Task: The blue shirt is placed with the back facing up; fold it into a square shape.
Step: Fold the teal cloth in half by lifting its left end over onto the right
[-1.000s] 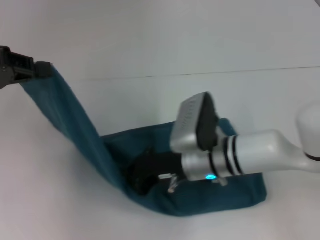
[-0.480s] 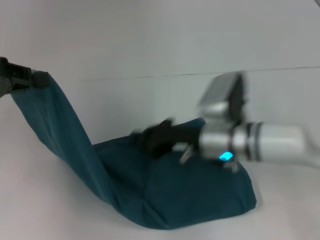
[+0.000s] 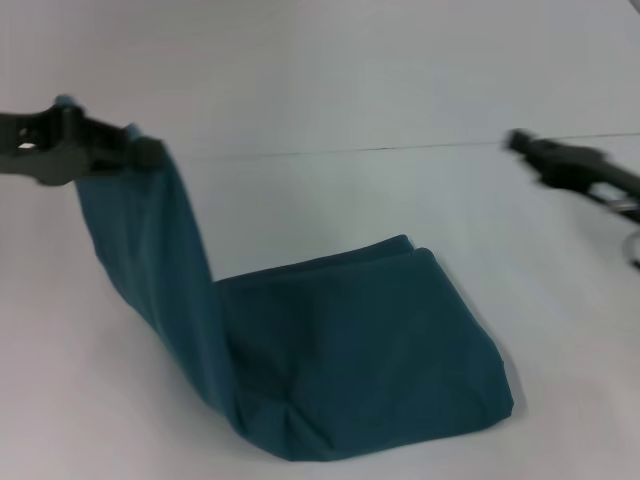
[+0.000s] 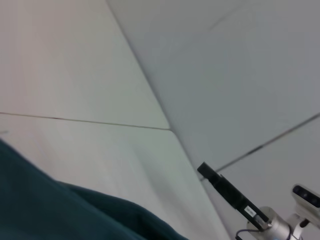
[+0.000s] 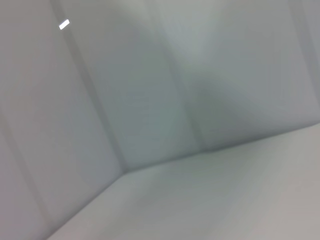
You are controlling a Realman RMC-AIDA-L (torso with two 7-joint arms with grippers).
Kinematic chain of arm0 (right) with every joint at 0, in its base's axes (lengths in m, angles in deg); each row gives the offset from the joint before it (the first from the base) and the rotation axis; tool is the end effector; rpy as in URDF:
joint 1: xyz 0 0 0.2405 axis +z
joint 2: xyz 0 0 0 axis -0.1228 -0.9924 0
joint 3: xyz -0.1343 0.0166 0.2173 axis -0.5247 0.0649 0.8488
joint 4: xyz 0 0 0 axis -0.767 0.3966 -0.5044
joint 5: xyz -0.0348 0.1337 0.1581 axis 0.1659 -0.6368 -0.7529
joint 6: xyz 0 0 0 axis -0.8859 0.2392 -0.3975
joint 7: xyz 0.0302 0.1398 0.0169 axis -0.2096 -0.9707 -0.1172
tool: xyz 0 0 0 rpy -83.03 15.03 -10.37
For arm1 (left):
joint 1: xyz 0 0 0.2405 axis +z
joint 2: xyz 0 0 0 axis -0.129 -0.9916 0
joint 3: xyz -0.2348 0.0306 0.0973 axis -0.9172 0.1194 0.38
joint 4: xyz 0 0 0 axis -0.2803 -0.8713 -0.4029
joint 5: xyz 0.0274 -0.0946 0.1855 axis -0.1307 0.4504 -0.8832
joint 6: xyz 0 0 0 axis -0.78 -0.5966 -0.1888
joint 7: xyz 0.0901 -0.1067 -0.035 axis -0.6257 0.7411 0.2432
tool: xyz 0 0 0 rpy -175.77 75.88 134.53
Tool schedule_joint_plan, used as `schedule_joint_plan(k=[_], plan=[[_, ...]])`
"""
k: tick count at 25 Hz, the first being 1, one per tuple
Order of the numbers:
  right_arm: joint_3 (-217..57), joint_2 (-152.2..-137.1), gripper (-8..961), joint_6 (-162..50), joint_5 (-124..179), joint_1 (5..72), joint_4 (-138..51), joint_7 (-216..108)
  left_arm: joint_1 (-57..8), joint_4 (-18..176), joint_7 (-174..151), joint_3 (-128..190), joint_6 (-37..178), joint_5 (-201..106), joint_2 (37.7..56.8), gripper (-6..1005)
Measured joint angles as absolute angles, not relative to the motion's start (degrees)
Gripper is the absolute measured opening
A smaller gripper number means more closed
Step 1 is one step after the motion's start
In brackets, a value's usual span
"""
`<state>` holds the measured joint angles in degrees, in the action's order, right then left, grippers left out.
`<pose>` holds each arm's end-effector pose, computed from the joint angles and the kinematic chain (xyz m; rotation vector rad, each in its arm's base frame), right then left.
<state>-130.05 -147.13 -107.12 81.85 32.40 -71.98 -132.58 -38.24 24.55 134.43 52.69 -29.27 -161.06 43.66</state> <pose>0.2932 0.3833 0.0427 -1.9959 0.9433 0.9516 -0.1772 0.3842 0.1204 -2.5354 -1.6229 -0.6914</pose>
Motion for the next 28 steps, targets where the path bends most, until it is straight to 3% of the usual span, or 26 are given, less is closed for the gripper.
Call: schedule_joint_plan(k=[8,13,14,16,22,28], plan=[[-120.43,-145.18,0,-110.54,81.84,27.32,-72.05,-133.69,-45.69,27.12,135.54,57.55,-26.48,-160.97,47.91,82],[-119.42,-144.80,0,-110.58,81.82,26.34,-71.68,-133.52,-49.53,27.48,135.50,64.32,-22.34,-160.95,52.90,93],[-119.38,-144.75,0,-110.59,81.82,26.19,-71.65,-133.38,-49.84,27.56,135.34,67.33,-19.41,-160.91,54.87,95],[-119.31,-144.74,0,-110.59,81.80,26.05,-71.60,-133.26,-49.53,28.46,135.36,71.13,-15.51,-160.36,56.16,100],[-118.67,-144.75,-1,-110.56,81.78,26.02,-71.57,-133.72,-48.49,43.38,135.14,92.30,-0.29,-150.82,56.69,114],[-118.87,-144.71,-1,-110.36,82.05,26.74,-71.60,-133.72,-46.47,44.44,134.14,97.88,1.80,-142.58,56.66,127]])
